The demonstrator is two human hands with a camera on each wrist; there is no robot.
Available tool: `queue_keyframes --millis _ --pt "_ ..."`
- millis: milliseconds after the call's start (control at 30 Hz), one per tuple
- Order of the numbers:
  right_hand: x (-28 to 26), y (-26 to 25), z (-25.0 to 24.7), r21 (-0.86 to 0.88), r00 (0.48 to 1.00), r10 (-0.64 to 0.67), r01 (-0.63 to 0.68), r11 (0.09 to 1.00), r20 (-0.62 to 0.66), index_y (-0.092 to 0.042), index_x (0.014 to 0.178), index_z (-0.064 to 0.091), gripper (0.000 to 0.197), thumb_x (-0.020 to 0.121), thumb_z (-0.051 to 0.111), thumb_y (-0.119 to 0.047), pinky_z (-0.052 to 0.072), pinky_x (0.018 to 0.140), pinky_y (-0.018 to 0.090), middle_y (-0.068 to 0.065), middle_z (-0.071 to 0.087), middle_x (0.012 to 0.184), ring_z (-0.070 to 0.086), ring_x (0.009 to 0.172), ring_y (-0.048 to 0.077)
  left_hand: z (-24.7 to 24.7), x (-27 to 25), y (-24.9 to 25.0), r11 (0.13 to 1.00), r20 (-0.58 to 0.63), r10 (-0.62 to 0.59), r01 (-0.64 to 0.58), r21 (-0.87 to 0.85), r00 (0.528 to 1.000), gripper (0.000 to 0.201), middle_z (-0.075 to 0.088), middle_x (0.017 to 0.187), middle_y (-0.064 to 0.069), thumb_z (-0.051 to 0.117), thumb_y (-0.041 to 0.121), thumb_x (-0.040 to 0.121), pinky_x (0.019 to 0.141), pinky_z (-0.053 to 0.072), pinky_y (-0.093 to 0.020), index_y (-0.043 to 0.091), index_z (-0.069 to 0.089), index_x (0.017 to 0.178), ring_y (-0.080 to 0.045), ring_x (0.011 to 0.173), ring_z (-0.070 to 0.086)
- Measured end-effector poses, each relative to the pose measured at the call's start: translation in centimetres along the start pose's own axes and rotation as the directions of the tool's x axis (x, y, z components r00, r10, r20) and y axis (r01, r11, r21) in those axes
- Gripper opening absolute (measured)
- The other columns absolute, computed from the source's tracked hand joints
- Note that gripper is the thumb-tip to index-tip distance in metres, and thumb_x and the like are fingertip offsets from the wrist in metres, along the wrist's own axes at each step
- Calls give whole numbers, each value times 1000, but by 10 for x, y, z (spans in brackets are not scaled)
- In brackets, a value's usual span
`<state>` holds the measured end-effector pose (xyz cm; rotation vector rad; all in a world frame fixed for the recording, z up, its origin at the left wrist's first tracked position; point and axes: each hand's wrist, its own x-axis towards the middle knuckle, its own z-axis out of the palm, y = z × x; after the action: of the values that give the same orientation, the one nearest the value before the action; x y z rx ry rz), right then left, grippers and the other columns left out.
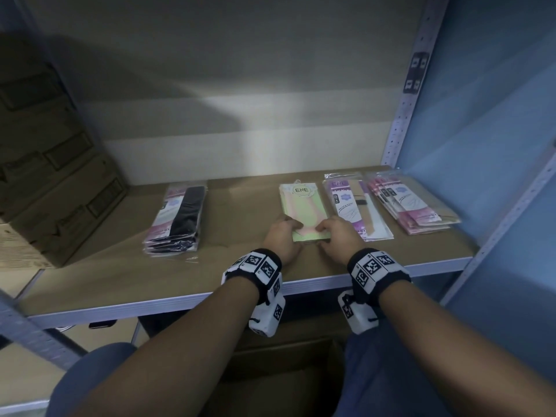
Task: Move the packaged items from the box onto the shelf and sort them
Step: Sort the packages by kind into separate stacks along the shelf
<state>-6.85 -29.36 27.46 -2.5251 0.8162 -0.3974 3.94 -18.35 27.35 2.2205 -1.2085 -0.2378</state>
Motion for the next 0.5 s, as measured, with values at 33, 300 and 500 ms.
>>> queue_keyframes --millis 33,300,500 --pt "0 0 1 8 1000 1 -1 1000 -8 -5 110 65 32 79 66 -3 38 93 21 10 57 119 56 110 25 0 0 0 1000 -3 -2 2 -1 1000 45 48 134 -9 67 12 83 98 31 -17 7 58 128 -23 122 49" --pt "1 0 6 53 998 23 -20 998 -58 -7 108 67 30 78 70 -6 39 92 22 7 60 119 56 109 23 -1 -1 -1 999 -24 -14 13 -33 1000 46 48 133 -9 67 10 83 99 31 -18 6 58 127 -23 123 48" --pt "4 -8 12 31 998 -4 6 1000 -56 -7 108 67 29 79 69 -6 38 92 20 7 61 118 56 110 23 -6 -3 -10 998 -34 -43 41 -47 999 46 46 135 -8 68 11 82 102 32 -19 7 59 127 -23 123 49"
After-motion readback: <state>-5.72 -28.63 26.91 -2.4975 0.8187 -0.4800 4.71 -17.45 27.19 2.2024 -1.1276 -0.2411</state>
